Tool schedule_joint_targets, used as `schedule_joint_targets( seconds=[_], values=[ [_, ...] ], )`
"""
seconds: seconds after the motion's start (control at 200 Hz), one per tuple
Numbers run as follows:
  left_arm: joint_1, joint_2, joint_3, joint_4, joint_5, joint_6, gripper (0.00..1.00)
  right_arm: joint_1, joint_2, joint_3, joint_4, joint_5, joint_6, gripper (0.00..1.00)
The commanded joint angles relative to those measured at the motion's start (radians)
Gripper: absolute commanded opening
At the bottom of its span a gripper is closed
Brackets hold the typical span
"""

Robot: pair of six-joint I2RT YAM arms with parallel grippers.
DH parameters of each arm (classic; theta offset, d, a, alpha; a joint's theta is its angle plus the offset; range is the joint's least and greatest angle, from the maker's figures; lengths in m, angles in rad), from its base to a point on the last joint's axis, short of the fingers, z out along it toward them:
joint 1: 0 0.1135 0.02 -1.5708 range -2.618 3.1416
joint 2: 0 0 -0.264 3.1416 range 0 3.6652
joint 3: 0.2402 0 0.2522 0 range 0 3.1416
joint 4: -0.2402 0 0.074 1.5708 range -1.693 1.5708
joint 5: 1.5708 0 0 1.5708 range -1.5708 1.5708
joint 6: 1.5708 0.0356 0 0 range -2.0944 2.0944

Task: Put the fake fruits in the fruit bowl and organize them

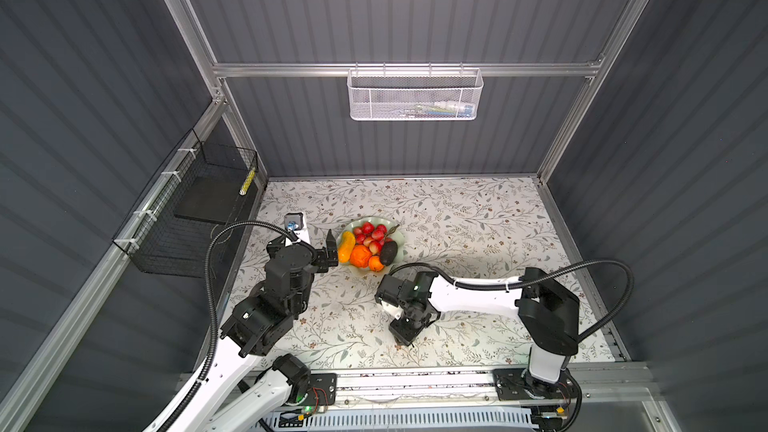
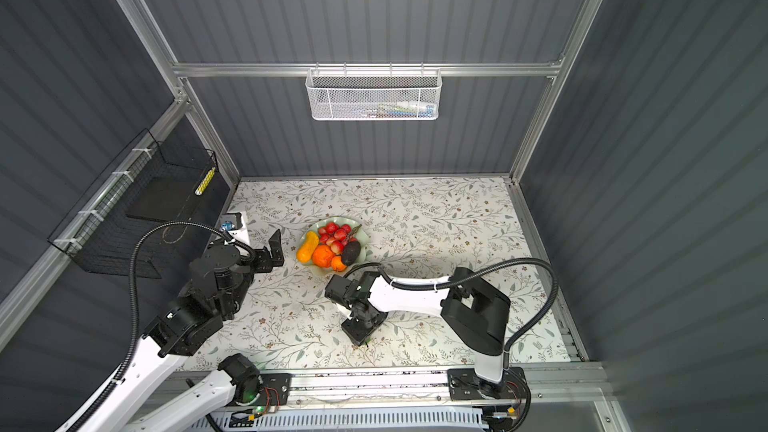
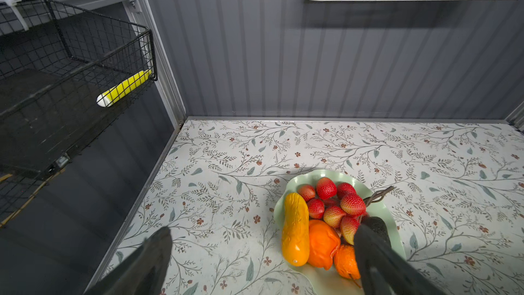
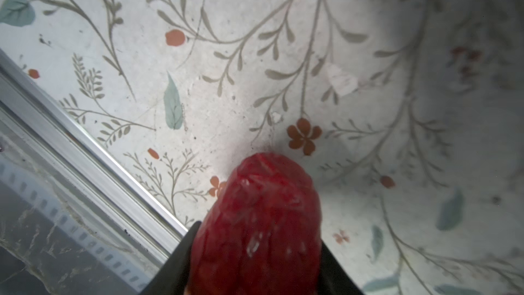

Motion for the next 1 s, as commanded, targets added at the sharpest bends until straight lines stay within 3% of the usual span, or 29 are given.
schedule_joint_targets(
  seconds=[0.0,0.2,0.295,0.615,0.855,0.995],
  values=[
    [0.006,-0.034,-0.039,-0.028,-0.03,-0.05,1.0,-0.061,-0.109,0.088,-0.036,0.091,-0.02,0.43],
    [0.007,-0.056,-0.099,-0.032,-0.034,-0.099,1.0,-0.186,-0.001,0.317,0.003,0.13,-0.113,0.43],
    [0.006,-0.059,-0.123,-0.028,-0.038,-0.114,1.0,-0.223,0.08,0.415,0.044,0.09,-0.136,0.43],
    [0.006,-0.09,-0.166,-0.038,-0.084,-0.141,1.0,-0.23,0.3,0.59,0.066,0.054,-0.182,0.47],
    [0.007,-0.101,-0.191,-0.011,-0.099,-0.127,1.0,-0.246,0.33,0.559,0.121,0.062,-0.165,0.79],
    [0.006,-0.085,-0.236,0.097,-0.114,-0.056,1.0,-0.257,0.291,0.56,0.131,0.072,-0.165,0.99]
  ],
)
